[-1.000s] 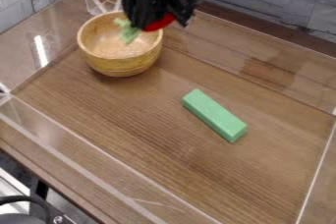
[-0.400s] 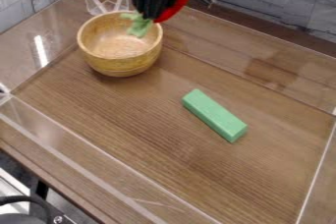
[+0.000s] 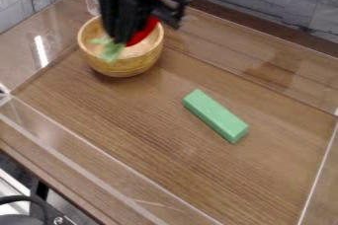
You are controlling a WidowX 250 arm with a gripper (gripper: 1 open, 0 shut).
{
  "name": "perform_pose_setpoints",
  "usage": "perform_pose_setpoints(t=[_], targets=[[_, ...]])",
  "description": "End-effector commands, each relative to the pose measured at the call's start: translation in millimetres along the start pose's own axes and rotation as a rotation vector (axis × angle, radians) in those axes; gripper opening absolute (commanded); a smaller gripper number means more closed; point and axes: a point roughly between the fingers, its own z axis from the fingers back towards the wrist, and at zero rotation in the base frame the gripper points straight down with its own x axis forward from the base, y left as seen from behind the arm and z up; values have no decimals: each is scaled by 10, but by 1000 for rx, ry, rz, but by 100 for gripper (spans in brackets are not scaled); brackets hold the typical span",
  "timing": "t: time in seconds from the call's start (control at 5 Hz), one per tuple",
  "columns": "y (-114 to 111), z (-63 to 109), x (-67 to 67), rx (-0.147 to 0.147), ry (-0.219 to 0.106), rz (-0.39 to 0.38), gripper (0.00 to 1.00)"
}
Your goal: Move the red fruit to the left side of the table
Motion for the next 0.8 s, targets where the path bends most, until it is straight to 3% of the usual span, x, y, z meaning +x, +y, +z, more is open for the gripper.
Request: perform_pose_setpoints(t=[0.0, 0.2, 0.6], targets=[[337, -154, -115, 2, -5, 31, 0], [614, -402, -122, -3, 4, 38, 0], [967, -864, -129, 4, 58, 93, 0]])
